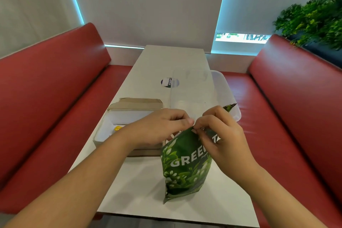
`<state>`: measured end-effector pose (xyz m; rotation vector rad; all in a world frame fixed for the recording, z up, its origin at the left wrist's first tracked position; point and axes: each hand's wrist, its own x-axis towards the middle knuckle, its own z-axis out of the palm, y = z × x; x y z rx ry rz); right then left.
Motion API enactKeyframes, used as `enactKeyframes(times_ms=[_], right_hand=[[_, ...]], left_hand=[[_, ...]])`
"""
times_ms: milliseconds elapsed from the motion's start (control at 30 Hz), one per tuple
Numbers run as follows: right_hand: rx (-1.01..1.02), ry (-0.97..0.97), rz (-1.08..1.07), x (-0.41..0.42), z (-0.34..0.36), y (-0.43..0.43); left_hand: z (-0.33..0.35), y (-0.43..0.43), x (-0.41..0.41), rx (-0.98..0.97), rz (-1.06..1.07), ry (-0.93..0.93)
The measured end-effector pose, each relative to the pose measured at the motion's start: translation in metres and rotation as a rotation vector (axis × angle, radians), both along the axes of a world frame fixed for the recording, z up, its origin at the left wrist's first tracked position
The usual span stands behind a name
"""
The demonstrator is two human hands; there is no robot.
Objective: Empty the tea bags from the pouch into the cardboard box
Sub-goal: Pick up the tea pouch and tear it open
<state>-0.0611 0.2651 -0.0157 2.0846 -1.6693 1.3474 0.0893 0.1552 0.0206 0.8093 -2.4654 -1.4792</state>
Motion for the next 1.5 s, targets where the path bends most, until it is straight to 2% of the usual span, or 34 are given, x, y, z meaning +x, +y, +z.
enactKeyframes(times_ms=[267,533,700,867,1133,1367,1500], right_hand=[[0.02,0.027,-0.006,-0.001,0.004,0.001],[0.076,0.208,-0.104,-0.006,0.008,0.003],[0.037,0.131,-0.072,-0.004,0.002,0.002],[0.001,-0.053,-0.049,-0.007,-0.007,0.0],[-0.031,0.064,-0.167,-0.023,-0.004,-0.001],[-0.07,0.008,-0.124,-0.015,-0.008,0.0],[-0.048,0.021,-0.121,-0.018,-0.008,0.003]], left_hand=[[0.004,-0.001,0.004,-0.048,-0.015,0.022],[0.008,0.003,0.004,-0.215,0.03,0.038],[0.008,0.003,-0.001,-0.227,0.047,0.034],[0.004,0.003,-0.001,-0.288,0.046,0.057],[0.003,0.001,0.005,-0.262,0.041,0.076],[0.012,0.003,-0.013,-0.309,-0.045,-0.037],[0.009,0.002,-0.019,-0.237,-0.086,-0.036]])
